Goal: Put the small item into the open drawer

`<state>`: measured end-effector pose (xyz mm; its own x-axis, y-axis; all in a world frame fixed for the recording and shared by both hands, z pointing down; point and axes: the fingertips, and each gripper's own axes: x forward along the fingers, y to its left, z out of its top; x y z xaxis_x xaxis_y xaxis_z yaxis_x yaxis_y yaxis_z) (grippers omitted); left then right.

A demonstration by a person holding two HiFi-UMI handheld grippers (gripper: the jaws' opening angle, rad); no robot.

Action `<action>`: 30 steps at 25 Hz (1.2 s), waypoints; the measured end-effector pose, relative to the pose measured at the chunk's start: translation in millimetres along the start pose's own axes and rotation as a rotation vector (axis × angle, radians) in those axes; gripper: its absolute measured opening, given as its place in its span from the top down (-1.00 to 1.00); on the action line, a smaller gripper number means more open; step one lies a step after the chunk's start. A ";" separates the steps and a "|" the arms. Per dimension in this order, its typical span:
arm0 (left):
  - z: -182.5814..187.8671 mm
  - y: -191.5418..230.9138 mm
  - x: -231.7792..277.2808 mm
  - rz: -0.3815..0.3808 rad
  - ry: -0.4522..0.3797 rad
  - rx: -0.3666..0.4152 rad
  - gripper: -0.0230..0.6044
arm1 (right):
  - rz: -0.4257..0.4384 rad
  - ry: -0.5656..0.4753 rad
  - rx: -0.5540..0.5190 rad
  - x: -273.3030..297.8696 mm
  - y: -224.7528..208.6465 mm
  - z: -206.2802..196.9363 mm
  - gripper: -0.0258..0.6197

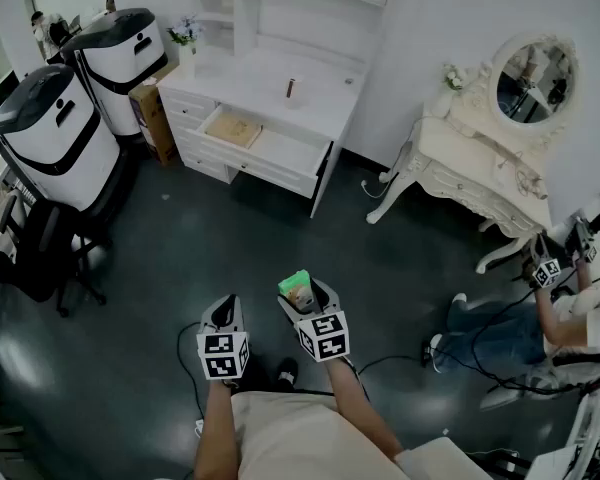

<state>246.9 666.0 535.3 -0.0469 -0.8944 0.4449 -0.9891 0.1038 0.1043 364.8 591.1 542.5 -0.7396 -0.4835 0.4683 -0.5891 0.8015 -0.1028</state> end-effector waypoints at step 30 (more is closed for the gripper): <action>59.2 111.4 92.0 0.111 -0.022 0.007 0.87 | 0.069 -0.047 0.211 122.2 -25.7 54.0 -0.20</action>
<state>124.2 569.5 535.2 -0.1596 -0.8869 0.4336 -0.9786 0.2000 0.0488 272.0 492.5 555.0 -0.7920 -0.4494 0.4132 -0.5877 0.7443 -0.3171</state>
